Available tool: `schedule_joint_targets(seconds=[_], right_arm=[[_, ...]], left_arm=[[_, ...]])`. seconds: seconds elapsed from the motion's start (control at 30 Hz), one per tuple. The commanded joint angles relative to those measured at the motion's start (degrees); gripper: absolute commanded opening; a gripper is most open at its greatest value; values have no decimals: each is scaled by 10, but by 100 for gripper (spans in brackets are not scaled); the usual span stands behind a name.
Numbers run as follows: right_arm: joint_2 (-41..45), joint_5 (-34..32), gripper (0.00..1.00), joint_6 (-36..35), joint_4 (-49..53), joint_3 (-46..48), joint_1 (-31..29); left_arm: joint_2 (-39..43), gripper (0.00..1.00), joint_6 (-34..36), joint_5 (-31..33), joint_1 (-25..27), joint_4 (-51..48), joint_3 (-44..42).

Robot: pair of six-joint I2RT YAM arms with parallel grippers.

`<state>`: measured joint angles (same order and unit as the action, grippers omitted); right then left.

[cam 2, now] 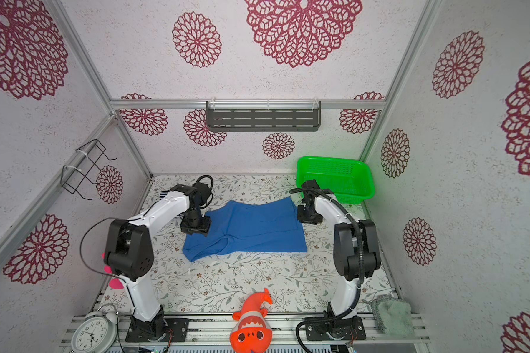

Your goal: Fold and stack the tank tops

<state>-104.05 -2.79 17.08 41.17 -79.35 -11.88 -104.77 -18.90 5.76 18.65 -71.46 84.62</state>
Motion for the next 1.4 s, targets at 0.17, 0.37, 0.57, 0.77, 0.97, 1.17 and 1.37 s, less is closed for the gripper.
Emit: schedule_joint_targets(seconds=[0.17, 0.37, 0.57, 0.77, 0.97, 1.17, 1.37], right_arm=[[63, 38, 33, 14, -19, 78, 0], [79, 49, 34, 20, -32, 94, 1], [93, 52, 34, 27, -46, 108, 1], [97, 58, 34, 27, -60, 118, 1], [92, 61, 34, 27, -67, 115, 1], [93, 57, 35, 32, -74, 124, 0], [94, 60, 39, 39, -86, 135, 0]], left_arm=[[106, 52, -111, -20, 3, 39, -178], [66, 56, -100, -15, 4, 77, -188], [19, 39, -84, -19, 2, 101, -165], [18, 1, -78, -14, -4, 97, -161], [37, 13, -83, -24, -8, 70, -104], [1, 42, -113, -121, 58, 121, -22], [-63, 42, -145, -167, 85, 188, 9]])
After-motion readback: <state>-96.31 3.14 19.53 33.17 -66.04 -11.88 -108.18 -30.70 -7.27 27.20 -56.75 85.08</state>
